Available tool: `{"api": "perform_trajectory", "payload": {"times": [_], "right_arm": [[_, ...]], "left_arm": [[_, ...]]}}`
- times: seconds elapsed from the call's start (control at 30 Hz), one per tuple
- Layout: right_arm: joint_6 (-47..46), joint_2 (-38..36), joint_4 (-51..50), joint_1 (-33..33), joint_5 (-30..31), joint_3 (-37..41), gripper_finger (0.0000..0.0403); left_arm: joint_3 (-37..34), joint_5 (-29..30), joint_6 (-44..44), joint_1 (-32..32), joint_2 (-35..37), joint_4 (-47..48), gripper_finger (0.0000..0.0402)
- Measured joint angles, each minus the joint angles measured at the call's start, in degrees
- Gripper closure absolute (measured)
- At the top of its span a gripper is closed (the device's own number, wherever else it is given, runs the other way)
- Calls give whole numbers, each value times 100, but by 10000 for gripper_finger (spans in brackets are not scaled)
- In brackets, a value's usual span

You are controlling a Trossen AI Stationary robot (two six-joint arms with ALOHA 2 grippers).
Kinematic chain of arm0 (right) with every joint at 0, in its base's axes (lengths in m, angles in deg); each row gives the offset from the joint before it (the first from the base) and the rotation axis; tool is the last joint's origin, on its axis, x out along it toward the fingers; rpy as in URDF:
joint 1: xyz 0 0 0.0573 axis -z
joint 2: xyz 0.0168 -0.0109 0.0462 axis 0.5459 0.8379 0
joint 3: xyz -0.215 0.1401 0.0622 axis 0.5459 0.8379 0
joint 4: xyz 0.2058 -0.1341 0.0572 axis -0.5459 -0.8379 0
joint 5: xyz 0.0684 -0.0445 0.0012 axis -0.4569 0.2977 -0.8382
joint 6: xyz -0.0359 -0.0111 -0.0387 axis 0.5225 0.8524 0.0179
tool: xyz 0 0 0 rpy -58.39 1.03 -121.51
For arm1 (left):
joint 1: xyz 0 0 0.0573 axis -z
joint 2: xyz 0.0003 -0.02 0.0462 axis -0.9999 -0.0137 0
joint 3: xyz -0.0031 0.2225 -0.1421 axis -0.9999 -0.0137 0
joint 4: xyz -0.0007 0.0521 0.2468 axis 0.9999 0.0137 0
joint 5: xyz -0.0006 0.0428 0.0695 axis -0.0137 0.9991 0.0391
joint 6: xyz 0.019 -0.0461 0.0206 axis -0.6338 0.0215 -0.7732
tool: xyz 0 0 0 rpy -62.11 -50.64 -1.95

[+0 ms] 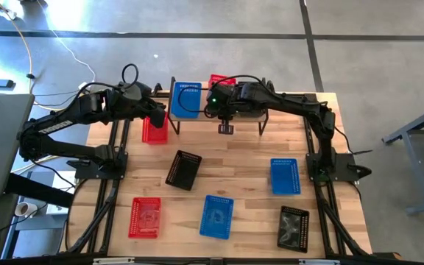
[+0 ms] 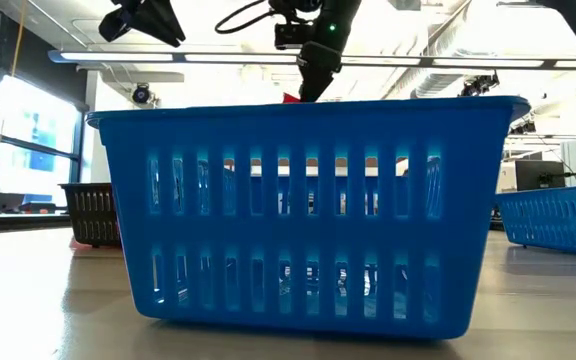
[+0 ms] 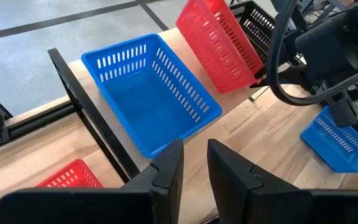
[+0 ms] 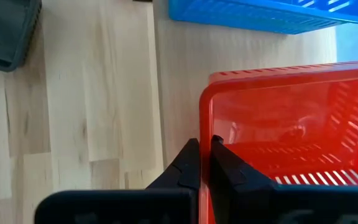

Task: Stack baskets on shelf by color
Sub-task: Put the right red basket on the shelf

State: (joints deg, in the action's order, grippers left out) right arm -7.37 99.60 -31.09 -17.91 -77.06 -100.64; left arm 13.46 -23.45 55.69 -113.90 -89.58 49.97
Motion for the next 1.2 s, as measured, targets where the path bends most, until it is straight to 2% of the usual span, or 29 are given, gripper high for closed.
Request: {"api": "perform_trajectory", "payload": {"times": [0.27, 0.5, 1.2], "right_arm": [[4, 4, 31, 0, -5, -1, 403], [-115, 6, -97, -11, -143, -337, 403], [-104, 102, -316, 92, -263, -352, 400]], "left_arm": [[0, -2, 0, 0, 0, -2, 337], [0, -2, -2, -2, 0, -2, 337], [0, -25, -2, -2, 0, -1, 337]]}}
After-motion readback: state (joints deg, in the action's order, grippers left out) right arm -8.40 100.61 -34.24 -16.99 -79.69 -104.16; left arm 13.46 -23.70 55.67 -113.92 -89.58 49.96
